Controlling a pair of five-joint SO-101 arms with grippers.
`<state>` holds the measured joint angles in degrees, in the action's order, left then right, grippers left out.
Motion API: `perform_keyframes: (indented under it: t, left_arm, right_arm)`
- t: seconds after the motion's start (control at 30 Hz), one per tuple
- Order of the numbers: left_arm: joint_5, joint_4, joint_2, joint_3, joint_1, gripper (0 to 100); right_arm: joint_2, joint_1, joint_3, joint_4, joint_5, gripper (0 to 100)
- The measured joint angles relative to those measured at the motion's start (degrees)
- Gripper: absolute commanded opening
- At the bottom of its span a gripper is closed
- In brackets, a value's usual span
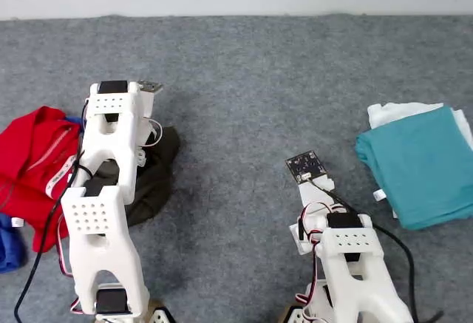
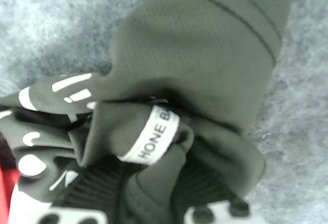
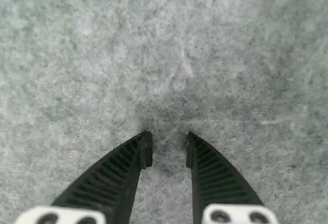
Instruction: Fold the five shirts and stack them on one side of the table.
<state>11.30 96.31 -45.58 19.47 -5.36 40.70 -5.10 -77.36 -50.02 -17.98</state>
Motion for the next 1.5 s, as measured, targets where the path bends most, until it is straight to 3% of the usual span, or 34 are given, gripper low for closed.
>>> perform_keyframes:
  t: [1.5]
  left_arm:
    - [0.00,0.00,0.00,0.00,0.26,1]
  right_arm:
    - [0.00,-2.20,-0.35,-0.26,0.00,12.9]
